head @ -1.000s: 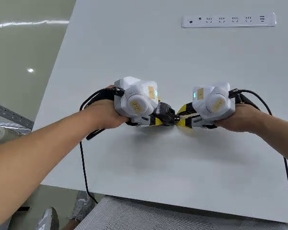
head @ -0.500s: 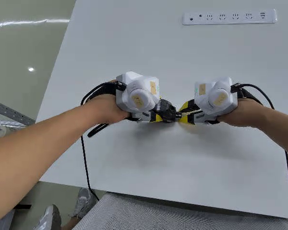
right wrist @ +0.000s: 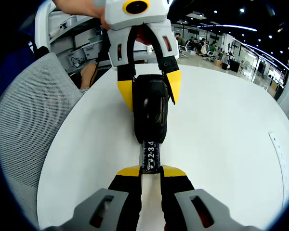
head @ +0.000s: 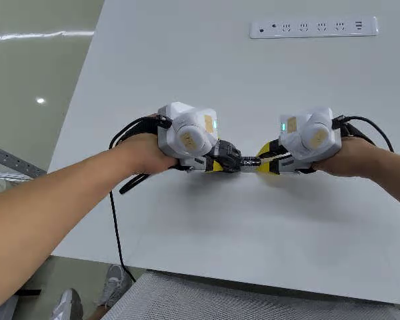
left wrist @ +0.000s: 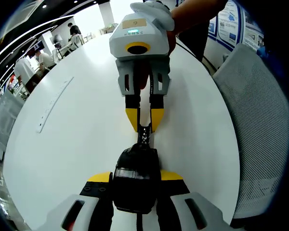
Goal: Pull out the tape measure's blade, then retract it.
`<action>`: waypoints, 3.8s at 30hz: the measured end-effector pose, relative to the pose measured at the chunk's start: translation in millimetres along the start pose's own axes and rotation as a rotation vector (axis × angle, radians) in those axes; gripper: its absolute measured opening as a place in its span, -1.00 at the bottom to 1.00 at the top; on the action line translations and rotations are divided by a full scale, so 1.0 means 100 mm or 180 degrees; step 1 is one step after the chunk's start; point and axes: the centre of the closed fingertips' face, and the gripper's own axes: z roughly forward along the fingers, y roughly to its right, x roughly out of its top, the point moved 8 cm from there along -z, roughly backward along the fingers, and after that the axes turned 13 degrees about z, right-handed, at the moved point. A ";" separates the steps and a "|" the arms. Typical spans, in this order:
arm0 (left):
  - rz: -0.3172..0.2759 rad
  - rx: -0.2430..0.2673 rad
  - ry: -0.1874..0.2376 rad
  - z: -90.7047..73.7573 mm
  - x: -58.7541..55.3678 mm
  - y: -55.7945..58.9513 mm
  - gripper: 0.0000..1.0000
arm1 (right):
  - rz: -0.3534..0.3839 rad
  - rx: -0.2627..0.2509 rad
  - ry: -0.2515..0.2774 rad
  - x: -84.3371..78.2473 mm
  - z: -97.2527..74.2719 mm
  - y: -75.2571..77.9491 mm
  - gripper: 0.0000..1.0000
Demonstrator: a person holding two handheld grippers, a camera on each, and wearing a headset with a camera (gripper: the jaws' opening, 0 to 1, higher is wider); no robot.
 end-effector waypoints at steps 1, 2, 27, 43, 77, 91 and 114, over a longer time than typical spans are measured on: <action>-0.0001 -0.0002 -0.0002 0.00 0.00 0.00 -0.40 | 0.0007 0.0000 -0.0002 -0.01 -0.01 0.00 -0.81; 0.0002 -0.0004 -0.0005 0.00 0.00 0.00 -0.40 | 0.0011 -0.0002 -0.0008 -0.03 -0.03 0.01 -0.81; 0.0042 -0.0054 -0.0078 0.04 0.02 -0.01 -0.41 | 0.0257 -0.0119 -0.0047 -0.50 -0.47 0.07 -0.82; 0.0059 -0.0071 -0.0091 -0.05 0.10 0.03 -0.41 | 0.0344 -0.0155 -0.0084 -0.71 -0.68 0.10 -0.82; 0.0074 -0.0089 -0.0097 -0.06 0.11 0.02 -0.41 | 0.0477 -0.0296 -0.0255 -1.15 -1.12 0.22 -0.82; 0.0078 -0.0107 -0.0118 -0.01 0.06 0.00 -0.41 | 0.0500 -0.0336 -0.0274 -1.25 -1.22 0.21 -0.82; 0.0046 -0.0002 -0.0033 -0.02 0.10 0.02 -0.36 | 0.0466 -0.0342 -0.0451 -1.22 -1.24 0.20 -0.77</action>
